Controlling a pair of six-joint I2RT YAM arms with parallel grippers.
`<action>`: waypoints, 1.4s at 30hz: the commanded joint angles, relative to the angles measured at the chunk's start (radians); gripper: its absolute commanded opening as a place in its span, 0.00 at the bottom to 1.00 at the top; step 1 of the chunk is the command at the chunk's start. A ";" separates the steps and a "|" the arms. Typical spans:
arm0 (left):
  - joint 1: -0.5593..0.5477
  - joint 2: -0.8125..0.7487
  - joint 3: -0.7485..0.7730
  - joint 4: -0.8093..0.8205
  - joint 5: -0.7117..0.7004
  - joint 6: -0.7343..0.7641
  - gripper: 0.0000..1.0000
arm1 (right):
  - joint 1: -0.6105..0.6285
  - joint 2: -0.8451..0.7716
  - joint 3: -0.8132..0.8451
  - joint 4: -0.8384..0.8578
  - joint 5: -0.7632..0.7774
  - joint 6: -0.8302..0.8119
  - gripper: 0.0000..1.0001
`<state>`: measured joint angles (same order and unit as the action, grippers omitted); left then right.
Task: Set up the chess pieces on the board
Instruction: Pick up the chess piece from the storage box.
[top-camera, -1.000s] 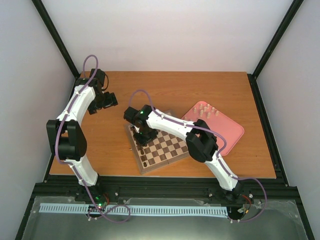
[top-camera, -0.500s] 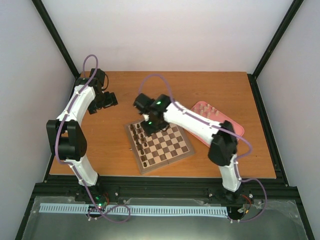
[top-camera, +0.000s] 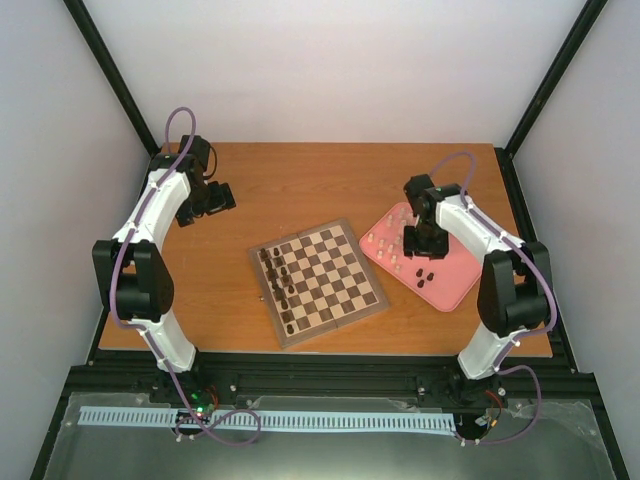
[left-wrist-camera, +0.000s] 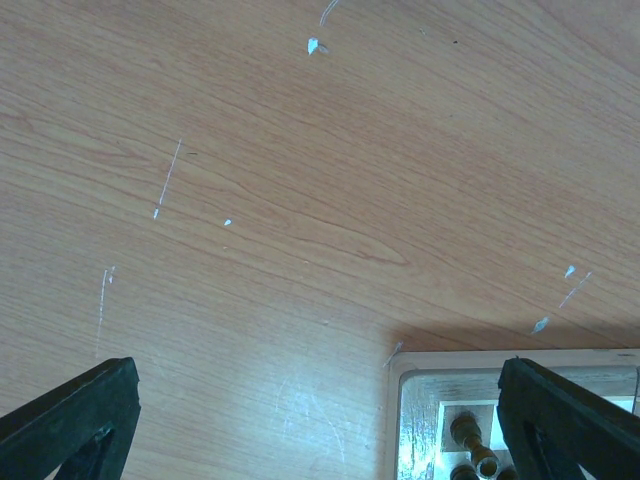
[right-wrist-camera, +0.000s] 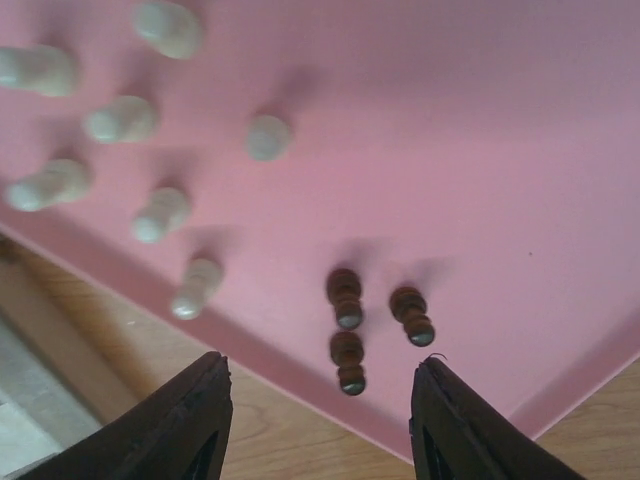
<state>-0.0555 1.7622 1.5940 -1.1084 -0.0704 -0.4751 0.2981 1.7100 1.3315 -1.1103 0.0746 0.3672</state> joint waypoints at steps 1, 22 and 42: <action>-0.005 -0.016 0.037 -0.010 0.002 0.000 1.00 | -0.052 -0.015 -0.079 0.093 -0.027 -0.005 0.49; -0.006 0.017 0.038 -0.011 -0.009 0.001 1.00 | -0.091 0.115 -0.146 0.171 -0.086 -0.070 0.35; -0.005 0.030 0.040 -0.010 -0.001 -0.002 1.00 | -0.093 0.090 -0.150 0.141 -0.041 -0.065 0.10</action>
<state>-0.0555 1.7836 1.5951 -1.1088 -0.0750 -0.4751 0.2085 1.8225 1.1896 -0.9581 0.0189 0.2985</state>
